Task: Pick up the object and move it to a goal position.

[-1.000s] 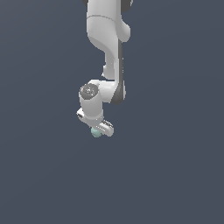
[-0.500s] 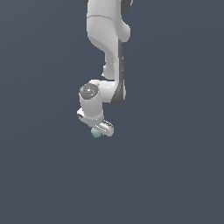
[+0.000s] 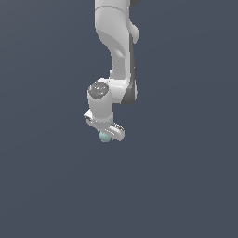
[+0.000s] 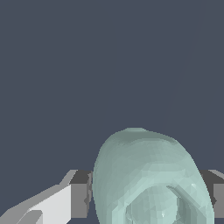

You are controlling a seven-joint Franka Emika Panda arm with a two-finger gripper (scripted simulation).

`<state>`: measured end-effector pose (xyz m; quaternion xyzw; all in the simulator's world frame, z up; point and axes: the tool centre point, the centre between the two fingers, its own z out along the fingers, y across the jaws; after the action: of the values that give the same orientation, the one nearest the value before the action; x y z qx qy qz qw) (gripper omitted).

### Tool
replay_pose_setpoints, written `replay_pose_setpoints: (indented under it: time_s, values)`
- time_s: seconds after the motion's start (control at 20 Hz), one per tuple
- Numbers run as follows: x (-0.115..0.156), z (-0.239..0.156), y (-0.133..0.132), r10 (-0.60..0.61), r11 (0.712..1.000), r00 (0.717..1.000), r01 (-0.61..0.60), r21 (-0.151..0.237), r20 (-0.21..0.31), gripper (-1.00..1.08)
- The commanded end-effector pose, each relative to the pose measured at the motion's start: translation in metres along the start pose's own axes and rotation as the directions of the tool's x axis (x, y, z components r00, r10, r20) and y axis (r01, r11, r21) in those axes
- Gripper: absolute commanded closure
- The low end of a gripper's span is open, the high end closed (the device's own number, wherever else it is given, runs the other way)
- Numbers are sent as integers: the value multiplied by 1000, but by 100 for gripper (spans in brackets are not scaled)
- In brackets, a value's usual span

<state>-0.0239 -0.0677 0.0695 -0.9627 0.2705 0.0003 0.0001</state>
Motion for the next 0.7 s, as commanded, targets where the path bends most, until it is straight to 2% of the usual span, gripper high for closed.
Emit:
replay_pose_setpoints:
  time_s: [0.0, 0.65]
  values:
    - [-8, -13, -5, -1, 1000, 1000, 1, 1, -1, 108]
    - [-76, -122, -48, 0, 1000, 1000, 0, -1, -2, 108]
